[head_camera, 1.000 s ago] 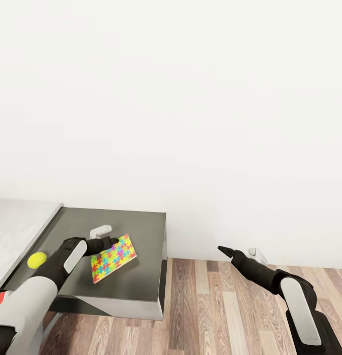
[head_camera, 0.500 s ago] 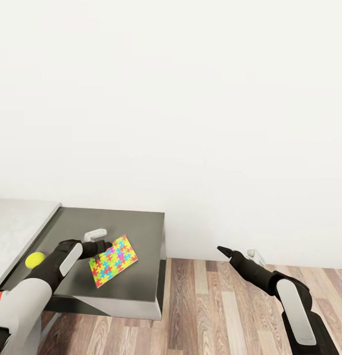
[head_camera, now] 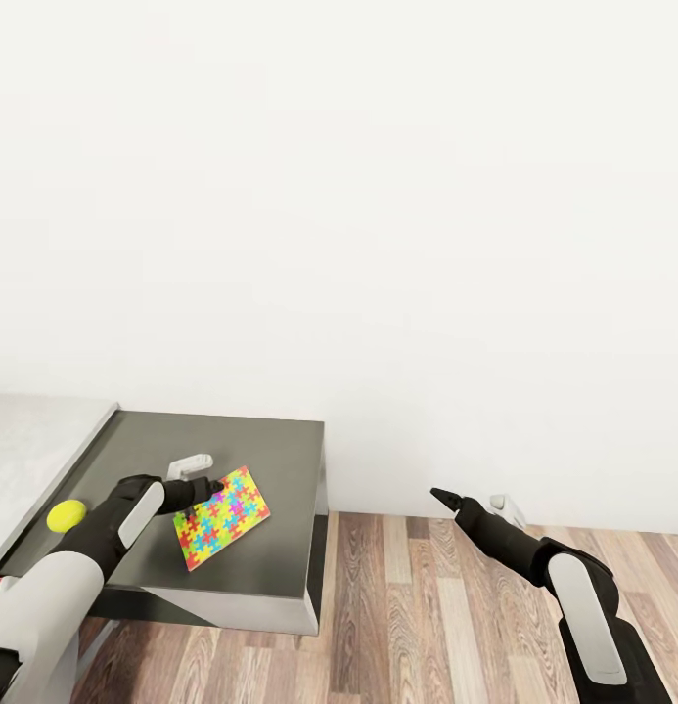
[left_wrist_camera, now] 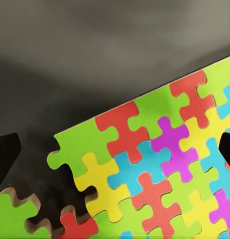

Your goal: Put all the toys in the child's room - the three board games (two on the bed and one on the table), the two jigsaw puzzles on the table, and the tennis ball on the table - inside the toy box on the table in the child's room.

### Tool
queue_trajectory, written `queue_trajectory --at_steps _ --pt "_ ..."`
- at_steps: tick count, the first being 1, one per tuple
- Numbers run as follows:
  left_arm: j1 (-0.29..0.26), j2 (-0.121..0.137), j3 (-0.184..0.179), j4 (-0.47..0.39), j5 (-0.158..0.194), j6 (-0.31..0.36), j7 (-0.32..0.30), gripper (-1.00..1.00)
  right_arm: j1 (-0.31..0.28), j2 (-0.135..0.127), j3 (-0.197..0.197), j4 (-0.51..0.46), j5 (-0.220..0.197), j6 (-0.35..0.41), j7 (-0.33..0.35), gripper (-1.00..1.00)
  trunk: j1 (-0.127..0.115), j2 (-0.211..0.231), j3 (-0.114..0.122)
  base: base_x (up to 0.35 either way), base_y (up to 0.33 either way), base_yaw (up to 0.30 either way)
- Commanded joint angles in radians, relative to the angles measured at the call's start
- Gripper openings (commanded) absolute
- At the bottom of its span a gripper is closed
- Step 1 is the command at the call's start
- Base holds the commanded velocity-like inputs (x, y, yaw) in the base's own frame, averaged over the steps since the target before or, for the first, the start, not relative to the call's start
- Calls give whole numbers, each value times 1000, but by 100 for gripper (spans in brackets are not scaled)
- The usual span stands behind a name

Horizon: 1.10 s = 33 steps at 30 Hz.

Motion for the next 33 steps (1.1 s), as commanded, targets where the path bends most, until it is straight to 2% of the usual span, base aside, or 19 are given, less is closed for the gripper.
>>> queue_trajectory --at_steps 1,14,33 --pt "-1 1 -4 -1 1 7 -1 100 -1 0 -1 -1 -2 5 0 100 1 -2 -2 0 0 0" --pt "-2 0 2 6 4 77 -6 100 -1 0 -1 -3 -2 5 6 100 1 -2 -2 0 0 0" --pt "-2 -1 3 6 3 81 -8 100 -1 0 -3 -11 -2 10 5 100 1 -2 -2 0 -19 0"
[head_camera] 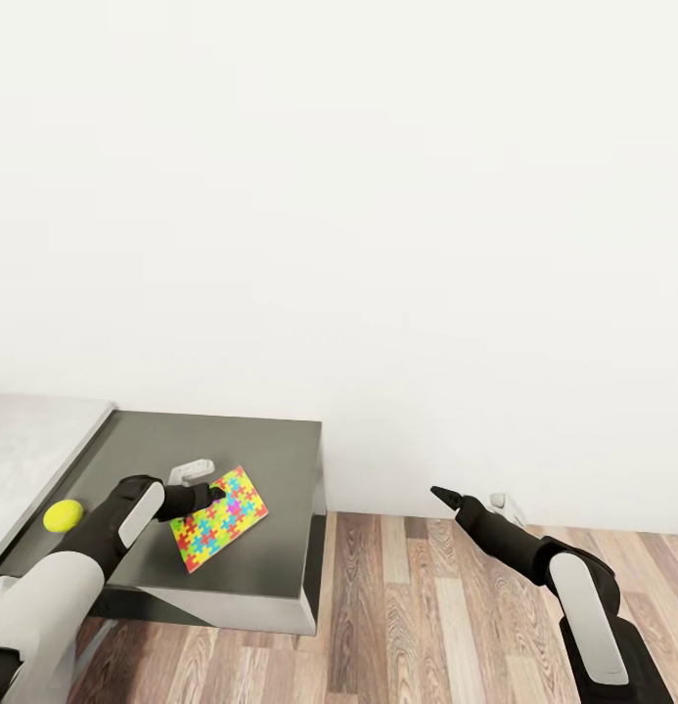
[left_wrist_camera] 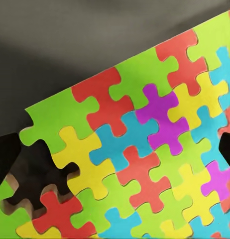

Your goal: Put all the toys in the child's room - the three board games (two on the bed and one on the table), the two jigsaw puzzles on the table, and the tennis ball on the table - inside the toy box on the table in the child's room.

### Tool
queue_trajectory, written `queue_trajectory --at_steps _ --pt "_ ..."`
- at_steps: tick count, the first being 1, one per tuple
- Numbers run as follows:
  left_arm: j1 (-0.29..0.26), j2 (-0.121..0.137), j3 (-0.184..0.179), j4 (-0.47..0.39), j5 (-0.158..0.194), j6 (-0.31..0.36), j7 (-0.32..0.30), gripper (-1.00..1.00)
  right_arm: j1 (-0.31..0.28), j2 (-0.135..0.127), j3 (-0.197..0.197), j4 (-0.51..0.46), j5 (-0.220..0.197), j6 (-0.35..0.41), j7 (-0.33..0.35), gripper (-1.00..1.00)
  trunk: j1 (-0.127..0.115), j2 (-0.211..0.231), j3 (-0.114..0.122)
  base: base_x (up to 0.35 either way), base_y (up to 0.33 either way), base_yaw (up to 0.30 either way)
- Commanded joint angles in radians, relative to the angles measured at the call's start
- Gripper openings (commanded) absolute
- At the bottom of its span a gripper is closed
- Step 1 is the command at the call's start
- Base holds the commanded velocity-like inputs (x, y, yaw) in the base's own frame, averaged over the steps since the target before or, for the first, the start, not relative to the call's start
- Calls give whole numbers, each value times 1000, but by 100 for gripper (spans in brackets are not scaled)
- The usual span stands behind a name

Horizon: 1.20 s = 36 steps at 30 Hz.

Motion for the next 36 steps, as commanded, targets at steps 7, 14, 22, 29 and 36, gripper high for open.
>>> queue_trajectory --at_steps 7,14,22,29,36 --pt "-1 1 -4 -1 -2 0 -3 100 -1 0 -1 -2 -1 5 1 100 1 -2 -2 0 -63 0" --pt "-1 1 -4 -1 -1 0 -5 100 -1 0 -1 -2 -1 5 1 100 1 -2 -2 0 -26 0" --pt "-1 2 -7 -1 6 0 -30 100 -1 0 -1 -2 -1 5 2 100 1 -2 -2 0 -32 0" --pt "-1 2 -11 -1 -3 2 -145 100 -1 0 -1 -3 -1 7 2 100 1 -2 -2 0 -1 0" --pt "-1 2 -12 -1 -3 3 -154 100 -1 0 0 -6 -3 7 3 100 1 -2 -2 0 0 0"
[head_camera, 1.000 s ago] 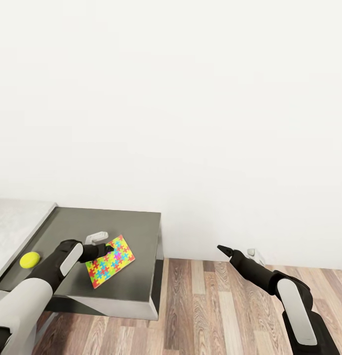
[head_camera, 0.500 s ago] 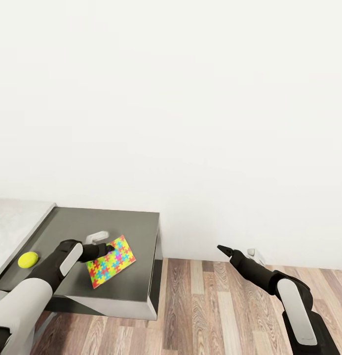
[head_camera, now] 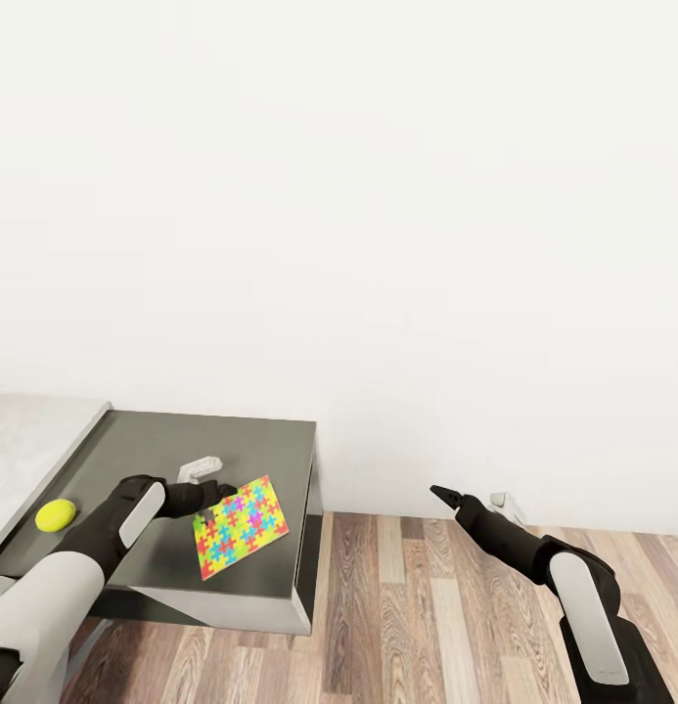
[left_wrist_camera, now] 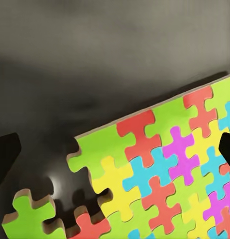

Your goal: Put all the toys in the child's room - the three board games (two on the bed and one on the table), the two jigsaw puzzles on the table, and the tennis ball on the table - inside the toy box on the table in the child's room.

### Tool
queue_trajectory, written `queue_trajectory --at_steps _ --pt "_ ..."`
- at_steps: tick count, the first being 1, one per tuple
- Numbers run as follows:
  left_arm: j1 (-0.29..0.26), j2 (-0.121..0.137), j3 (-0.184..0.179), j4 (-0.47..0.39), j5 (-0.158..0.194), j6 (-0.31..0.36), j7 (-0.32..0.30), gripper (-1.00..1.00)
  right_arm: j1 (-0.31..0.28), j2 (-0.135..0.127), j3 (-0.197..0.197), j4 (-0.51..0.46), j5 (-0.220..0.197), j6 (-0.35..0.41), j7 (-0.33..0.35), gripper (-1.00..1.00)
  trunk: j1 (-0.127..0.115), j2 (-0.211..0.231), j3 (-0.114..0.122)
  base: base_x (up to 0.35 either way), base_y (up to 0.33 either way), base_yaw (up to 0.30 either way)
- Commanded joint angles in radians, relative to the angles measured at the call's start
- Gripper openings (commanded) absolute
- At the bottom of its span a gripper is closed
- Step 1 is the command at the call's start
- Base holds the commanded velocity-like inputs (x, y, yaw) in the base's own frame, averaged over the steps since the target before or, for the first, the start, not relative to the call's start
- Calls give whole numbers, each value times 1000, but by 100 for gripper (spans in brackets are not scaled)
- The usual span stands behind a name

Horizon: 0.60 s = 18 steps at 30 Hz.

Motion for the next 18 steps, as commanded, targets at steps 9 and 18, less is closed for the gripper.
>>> queue_trajectory --at_steps 9,18 --pt "-1 1 -3 -1 -1 2 -5 100 -1 0 -1 -1 -1 5 1 100 1 -2 -2 0 0 0" --pt "0 -1 -1 -1 -1 2 -5 100 0 -1 -2 -1 0 3 1 100 1 -2 -2 0 0 0"
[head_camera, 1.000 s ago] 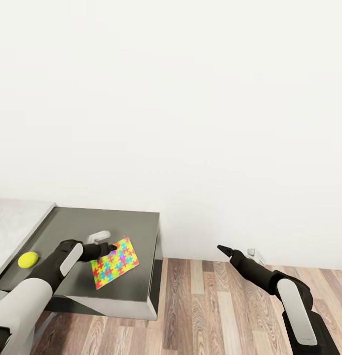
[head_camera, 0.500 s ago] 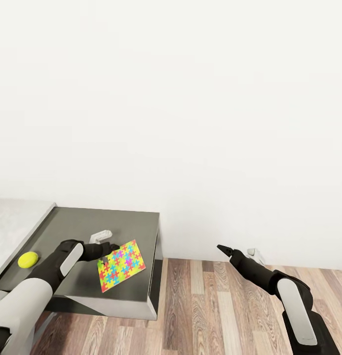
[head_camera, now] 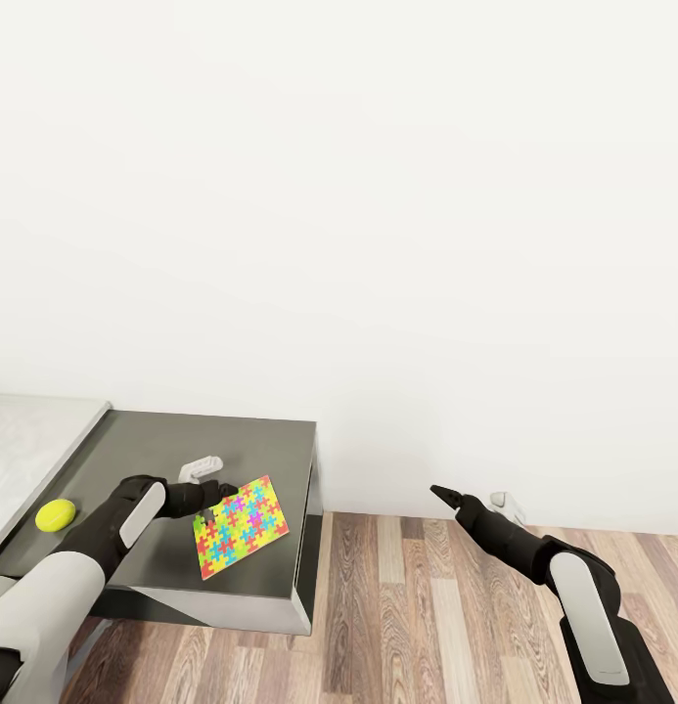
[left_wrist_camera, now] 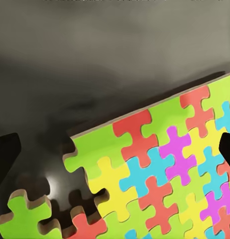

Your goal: Put all the toys in the child's room - the three board games (two on the bed and one on the table), the two jigsaw puzzles on the table, and the tennis ball on the table - inside the toy box on the table in the child's room.

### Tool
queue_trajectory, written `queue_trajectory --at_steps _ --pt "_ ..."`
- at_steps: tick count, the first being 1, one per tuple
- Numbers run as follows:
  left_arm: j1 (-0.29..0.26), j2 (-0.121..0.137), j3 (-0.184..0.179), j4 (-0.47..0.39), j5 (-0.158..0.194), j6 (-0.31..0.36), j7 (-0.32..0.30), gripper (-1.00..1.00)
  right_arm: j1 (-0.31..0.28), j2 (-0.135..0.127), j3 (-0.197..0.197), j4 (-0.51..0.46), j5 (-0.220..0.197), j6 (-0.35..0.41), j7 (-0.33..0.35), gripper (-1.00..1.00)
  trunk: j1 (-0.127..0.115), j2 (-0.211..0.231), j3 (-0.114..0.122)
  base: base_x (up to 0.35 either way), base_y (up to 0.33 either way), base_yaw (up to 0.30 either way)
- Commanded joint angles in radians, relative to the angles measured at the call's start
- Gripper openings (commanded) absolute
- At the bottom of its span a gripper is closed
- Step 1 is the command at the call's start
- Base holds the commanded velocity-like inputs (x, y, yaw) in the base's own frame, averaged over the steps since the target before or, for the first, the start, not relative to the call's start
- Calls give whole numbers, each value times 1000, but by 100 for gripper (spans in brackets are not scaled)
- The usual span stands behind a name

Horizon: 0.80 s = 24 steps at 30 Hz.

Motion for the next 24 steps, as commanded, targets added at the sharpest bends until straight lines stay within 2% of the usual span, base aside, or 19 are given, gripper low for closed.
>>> queue_trajectory --at_steps 1,21,24 --pt "-1 1 -4 -1 -1 2 -3 100 -1 0 -1 0 -1 5 0 100 1 -2 -2 0 0 0" --pt "-1 0 -4 -1 -1 2 -5 100 0 -1 -2 2 0 3 0 100 1 -2 -2 0 0 0" --pt "-1 -9 -4 -1 -1 5 -6 100 0 -1 -2 2 0 3 0 100 1 -2 -2 0 0 0"
